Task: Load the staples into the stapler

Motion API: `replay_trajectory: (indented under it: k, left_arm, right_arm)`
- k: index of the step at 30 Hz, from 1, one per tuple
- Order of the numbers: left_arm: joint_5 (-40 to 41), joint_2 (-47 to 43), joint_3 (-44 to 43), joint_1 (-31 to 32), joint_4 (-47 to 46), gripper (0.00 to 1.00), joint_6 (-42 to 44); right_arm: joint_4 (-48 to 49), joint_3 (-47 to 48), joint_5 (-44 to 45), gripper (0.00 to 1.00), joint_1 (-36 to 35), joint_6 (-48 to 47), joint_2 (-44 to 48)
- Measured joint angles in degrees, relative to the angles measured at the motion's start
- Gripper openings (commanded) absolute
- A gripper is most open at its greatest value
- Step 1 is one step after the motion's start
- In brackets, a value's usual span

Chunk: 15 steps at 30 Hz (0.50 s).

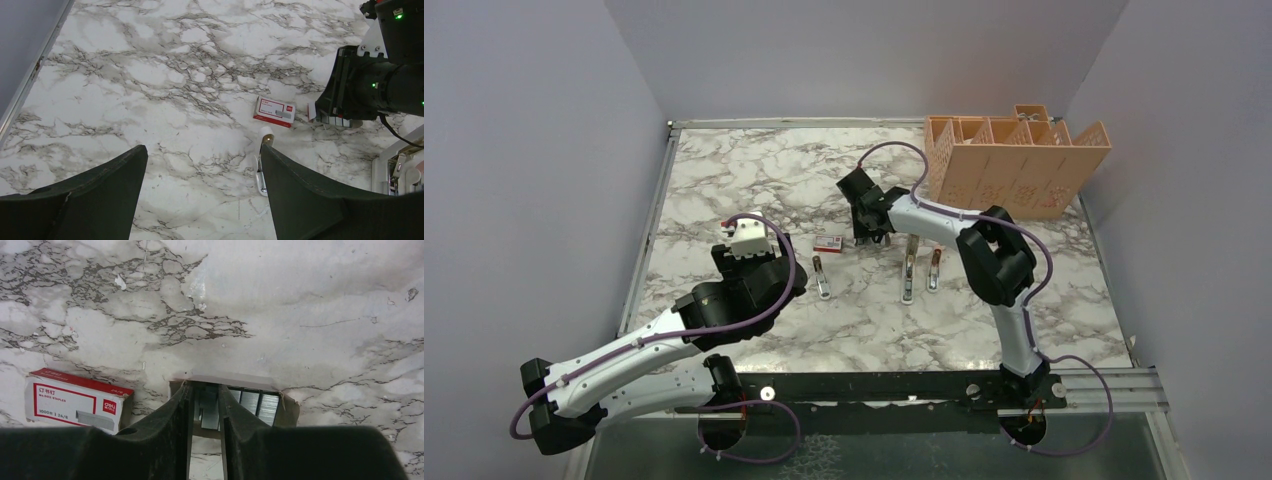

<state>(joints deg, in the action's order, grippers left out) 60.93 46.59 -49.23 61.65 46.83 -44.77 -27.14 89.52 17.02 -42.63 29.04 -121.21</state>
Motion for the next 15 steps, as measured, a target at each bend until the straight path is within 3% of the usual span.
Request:
replay_trajectory:
  k: [4, 15]
  left_arm:
    - [0.0, 0.0, 0.0, 0.0, 0.0, 0.84, 0.0]
    - [0.0, 0.0, 0.0, 0.0, 0.0, 0.84, 0.0]
  right_arm:
    - [-0.2, 1.4, -0.2, 0.21, 0.0, -0.1, -1.0]
    - [0.2, 0.0, -0.6, 0.20, 0.3, 0.0, 0.2]
